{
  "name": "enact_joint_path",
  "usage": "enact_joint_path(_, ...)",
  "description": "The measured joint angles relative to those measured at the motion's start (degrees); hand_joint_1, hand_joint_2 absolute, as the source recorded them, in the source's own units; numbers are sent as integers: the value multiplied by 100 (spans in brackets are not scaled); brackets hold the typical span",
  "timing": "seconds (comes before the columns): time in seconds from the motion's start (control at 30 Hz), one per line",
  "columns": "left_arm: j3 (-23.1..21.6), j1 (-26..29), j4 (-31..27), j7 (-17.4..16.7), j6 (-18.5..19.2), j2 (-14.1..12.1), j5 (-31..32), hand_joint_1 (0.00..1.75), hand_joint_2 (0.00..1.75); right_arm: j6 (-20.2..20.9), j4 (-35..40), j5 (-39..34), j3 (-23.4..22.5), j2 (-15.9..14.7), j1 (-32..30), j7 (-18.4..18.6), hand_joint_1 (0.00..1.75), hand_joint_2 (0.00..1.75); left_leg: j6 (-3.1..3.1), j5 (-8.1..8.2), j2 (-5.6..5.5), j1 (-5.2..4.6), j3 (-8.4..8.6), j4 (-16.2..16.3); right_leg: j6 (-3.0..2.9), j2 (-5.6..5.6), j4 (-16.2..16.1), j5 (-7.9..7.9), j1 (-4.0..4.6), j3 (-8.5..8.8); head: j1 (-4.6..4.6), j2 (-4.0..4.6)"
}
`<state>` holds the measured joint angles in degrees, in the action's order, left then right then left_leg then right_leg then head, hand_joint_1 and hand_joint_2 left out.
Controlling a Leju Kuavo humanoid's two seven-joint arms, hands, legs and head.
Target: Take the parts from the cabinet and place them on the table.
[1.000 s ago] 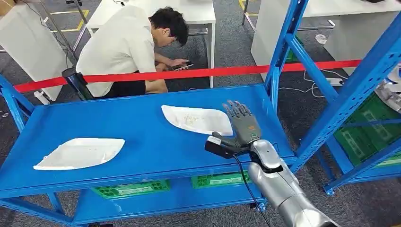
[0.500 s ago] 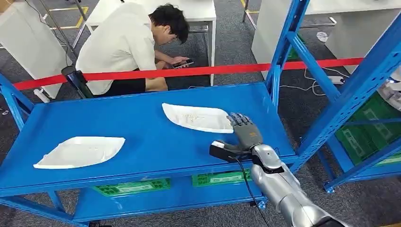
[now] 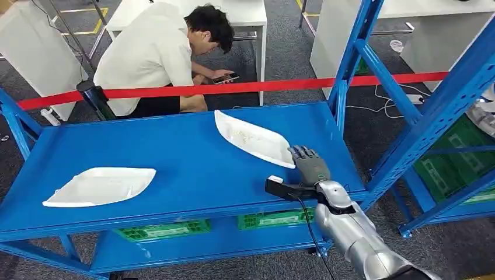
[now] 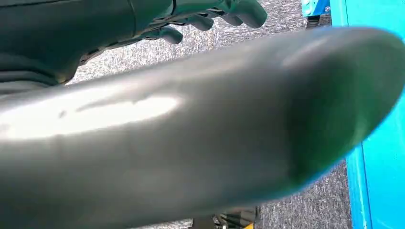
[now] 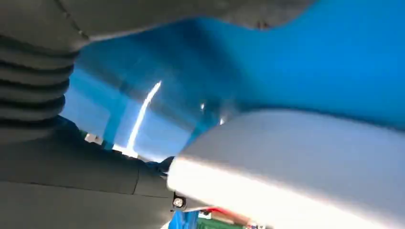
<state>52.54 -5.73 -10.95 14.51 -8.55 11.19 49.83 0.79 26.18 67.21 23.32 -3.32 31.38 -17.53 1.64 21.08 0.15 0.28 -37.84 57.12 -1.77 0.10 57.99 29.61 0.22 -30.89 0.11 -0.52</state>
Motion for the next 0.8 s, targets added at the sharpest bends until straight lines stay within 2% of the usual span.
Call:
enact_joint_path(0.3, 7, 5, 2, 48, 48, 7, 11, 0, 0, -22, -127, 179, 64, -39, 282, 81, 0, 175, -11, -7, 3, 1, 0, 3, 12, 1, 0, -8, 1, 4, 2, 0)
enact_joint_path(0.5, 7, -9, 2, -2, 63, 15, 111, 0, 0, 85, -170, 747, 505, -7, 604, 94, 0, 175, -22, -17, 3, 1, -1, 5, 25, 3, 0, -17, 1, 3, 2, 0)
enact_joint_path(0.8, 7, -11, 2, -7, 61, 42, 111, 0, 0, 125, -267, 798, 909, 44, 764, 114, 0, 175, -28, -22, 0, 0, -12, 13, 33, -1, 0, -23, 0, 0, 2, 0)
